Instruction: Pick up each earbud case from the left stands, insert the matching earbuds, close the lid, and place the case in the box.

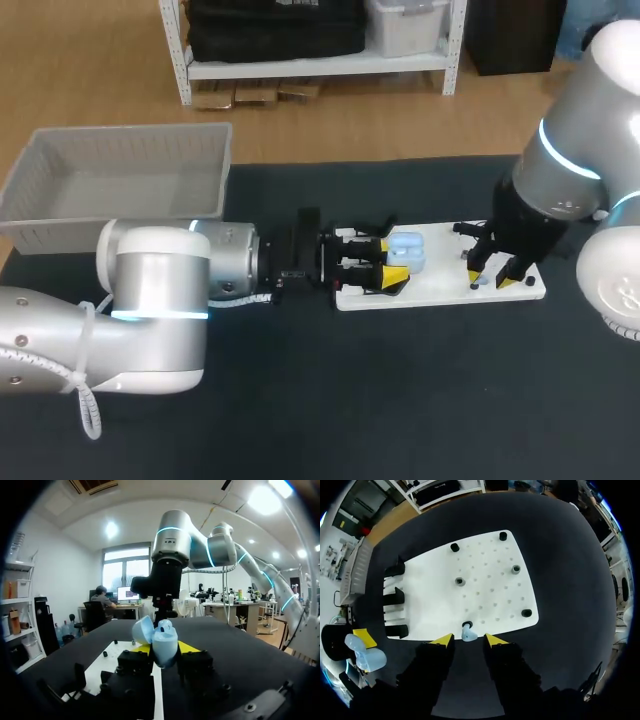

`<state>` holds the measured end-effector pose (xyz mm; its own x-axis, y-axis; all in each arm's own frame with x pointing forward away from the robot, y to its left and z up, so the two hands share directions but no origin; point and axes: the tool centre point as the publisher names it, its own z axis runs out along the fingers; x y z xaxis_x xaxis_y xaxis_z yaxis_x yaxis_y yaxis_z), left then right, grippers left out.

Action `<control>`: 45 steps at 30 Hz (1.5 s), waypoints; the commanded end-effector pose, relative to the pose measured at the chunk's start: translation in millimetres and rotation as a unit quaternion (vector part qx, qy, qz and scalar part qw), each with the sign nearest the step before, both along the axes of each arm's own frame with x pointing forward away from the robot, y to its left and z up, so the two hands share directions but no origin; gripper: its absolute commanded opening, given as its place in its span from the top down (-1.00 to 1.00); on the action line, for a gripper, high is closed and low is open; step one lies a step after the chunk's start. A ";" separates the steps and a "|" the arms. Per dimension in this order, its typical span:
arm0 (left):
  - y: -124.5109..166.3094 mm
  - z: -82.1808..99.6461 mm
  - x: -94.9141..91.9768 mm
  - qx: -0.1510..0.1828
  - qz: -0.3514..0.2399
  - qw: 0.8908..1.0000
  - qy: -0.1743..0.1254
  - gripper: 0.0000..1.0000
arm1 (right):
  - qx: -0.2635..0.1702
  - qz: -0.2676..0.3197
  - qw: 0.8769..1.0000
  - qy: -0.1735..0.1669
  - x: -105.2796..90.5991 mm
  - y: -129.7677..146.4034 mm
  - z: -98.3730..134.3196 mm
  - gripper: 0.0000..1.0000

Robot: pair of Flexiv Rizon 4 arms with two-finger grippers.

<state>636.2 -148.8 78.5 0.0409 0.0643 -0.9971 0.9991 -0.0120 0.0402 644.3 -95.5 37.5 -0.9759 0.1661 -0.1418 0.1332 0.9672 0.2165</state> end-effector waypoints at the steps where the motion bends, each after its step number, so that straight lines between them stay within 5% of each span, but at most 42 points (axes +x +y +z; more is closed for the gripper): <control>1: 0.1 0.3 -1.9 0.001 0.004 1.000 -0.001 1.00 | -0.002 0.003 1.000 0.005 5.2 1.4 -1.8 0.27; 31: 0.1 0.3 -1.9 0.001 0.004 1.000 -0.001 1.00 | -0.009 0.006 1.000 0.017 8.9 1.8 -9.6 0.51; 38: 0.1 0.3 -1.9 0.001 0.004 1.000 -0.001 1.00 | -0.012 0.007 1.000 0.019 6.6 3.1 -10.0 0.98; 45: 0.1 0.3 -1.9 0.001 0.004 1.000 -0.001 1.00 | -0.015 0.006 1.000 0.017 4.2 1.7 -6.4 1.00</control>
<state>636.2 -148.9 78.5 0.0409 0.0643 -0.9971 0.9991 -0.0119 0.0402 649.7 -93.2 28.1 -0.9821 0.1505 -0.1129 0.1281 0.9744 0.1850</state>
